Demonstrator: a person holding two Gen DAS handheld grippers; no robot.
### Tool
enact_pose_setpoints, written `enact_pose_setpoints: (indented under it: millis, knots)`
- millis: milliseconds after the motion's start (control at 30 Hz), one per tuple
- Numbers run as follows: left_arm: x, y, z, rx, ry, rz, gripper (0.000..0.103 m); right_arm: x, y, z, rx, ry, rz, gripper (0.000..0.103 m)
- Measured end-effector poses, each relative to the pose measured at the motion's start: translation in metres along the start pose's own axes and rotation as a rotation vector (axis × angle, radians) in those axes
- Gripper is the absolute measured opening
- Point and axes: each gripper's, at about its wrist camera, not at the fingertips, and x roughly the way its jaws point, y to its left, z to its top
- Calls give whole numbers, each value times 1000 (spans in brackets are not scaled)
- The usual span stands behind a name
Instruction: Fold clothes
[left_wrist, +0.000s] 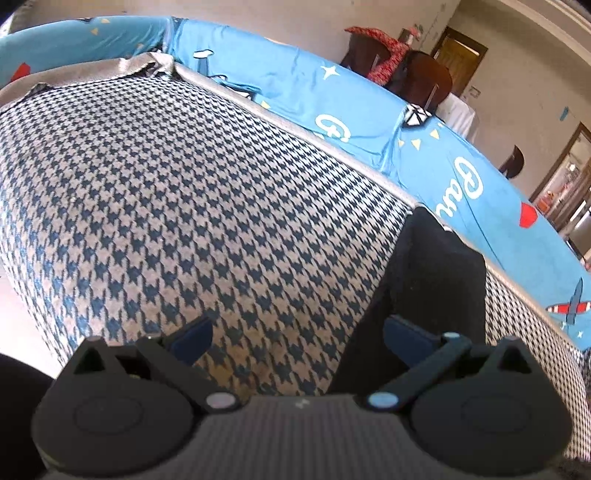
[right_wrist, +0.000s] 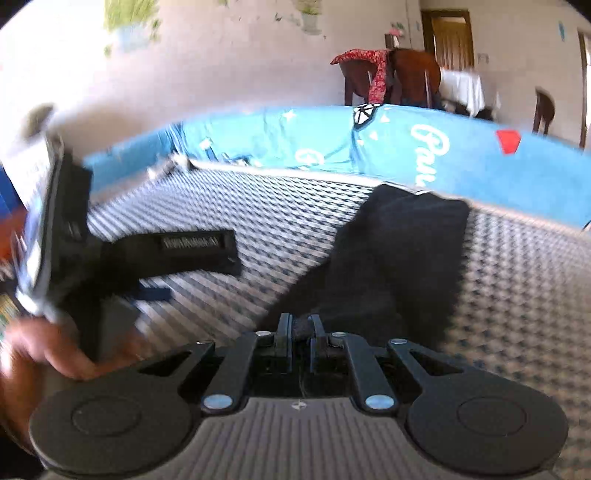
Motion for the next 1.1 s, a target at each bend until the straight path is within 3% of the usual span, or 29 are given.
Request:
enact_pose_setpoints:
  millis: [200,367,467,700,900,1100]
  knots:
    - [-12,13,11,-38,-56,18,103,3,18,-2,26,-38,145,9]
    - [-12,15,13,-27,-50,41,103,37,30,-17,16,38,190,10]
    - [-11,11,12,-15,-51,43,103,55,34,-27,0,116,216,15]
    - [-9,5,8,20,-57,65,103,47,26,-33,2,164,272,21]
    - [-8,-1,6,65,-45,70,103,23,15,-40,-49,151,206,24]
    - [3,-16,-4,146,-1,50,103,-2,-6,-54,-75,131,76,28]
